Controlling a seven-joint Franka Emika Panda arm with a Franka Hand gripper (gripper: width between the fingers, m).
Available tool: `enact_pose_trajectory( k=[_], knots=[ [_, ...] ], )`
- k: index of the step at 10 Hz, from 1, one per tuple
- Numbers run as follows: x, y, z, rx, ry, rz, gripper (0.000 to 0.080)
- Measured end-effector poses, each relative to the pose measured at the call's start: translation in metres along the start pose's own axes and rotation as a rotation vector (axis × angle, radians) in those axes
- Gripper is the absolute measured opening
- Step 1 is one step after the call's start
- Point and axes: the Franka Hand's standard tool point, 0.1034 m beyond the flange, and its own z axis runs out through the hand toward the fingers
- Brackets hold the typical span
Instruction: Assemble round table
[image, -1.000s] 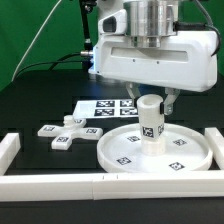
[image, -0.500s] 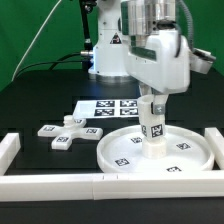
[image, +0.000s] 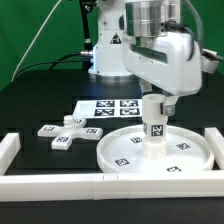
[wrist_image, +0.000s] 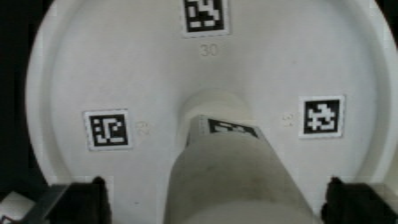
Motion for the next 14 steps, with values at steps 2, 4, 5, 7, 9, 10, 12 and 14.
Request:
enact_pose_trajectory(
  k=[2,4,5,7,9,10,12,14],
  knots=[
    [0.004,0.004,0.002,-0.001,0.003,-0.184,0.064],
    [0.005,0.004,0.002,-0.008,0.007,-0.395,0.0649],
    [0.004,0.003,0.002,-0.015,0.011,-0.566,0.0649],
    [-0.006,-0.005,0.003,-0.017,0.023,-0.818,0.0649],
    [-0.005,-0.005,0.003,-0.015,0.023,-0.775,0.0471],
    [-0.005,-0.004,0.002,-0.015,0.024,-0.732,0.0471],
    [-0.003,-0.004,0.002,-0.007,0.034,-0.554,0.0401],
    [-0.015,-0.004,0.009,-0.01,0.046,-0.292,0.0336]
  ],
)
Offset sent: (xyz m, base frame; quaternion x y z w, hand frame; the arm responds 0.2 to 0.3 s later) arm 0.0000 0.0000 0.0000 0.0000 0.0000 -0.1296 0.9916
